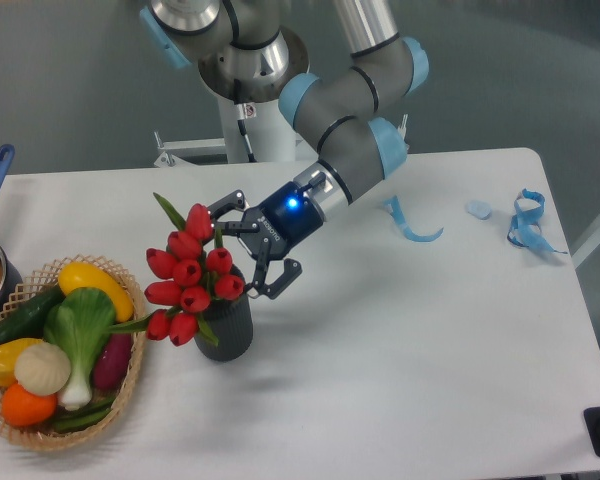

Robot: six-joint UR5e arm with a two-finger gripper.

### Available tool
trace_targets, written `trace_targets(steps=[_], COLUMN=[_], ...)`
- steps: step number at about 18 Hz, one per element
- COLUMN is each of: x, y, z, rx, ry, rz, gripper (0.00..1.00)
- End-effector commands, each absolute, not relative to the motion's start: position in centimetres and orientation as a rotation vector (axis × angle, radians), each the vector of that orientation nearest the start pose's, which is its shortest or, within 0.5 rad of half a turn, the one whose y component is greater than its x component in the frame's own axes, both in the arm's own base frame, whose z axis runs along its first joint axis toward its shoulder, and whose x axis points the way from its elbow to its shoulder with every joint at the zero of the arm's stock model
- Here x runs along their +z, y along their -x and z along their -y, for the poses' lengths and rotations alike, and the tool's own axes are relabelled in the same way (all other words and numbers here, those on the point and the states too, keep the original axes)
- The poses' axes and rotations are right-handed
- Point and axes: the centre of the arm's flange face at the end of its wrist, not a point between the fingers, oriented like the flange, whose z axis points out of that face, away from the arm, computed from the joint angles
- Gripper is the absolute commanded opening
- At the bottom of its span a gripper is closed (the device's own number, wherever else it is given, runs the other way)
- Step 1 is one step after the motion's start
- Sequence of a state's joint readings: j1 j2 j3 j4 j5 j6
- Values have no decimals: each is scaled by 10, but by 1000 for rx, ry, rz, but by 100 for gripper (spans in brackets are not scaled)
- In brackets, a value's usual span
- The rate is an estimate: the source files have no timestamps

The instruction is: Insert the flowers into the vase

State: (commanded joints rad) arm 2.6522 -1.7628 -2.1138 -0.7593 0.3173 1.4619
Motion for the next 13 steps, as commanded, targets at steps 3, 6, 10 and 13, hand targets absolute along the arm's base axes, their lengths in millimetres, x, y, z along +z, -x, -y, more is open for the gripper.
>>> trace_targets(steps=[3, 6, 10, 13], x=[325, 351, 393, 437], y=[317, 346, 393, 408], z=[-406, -376, -316, -289], rx=[-213, -64, 222, 357], ry=[1916, 2011, 2224, 2234], rz=[-443, -414, -339, -297], gripper=[100, 100, 100, 100])
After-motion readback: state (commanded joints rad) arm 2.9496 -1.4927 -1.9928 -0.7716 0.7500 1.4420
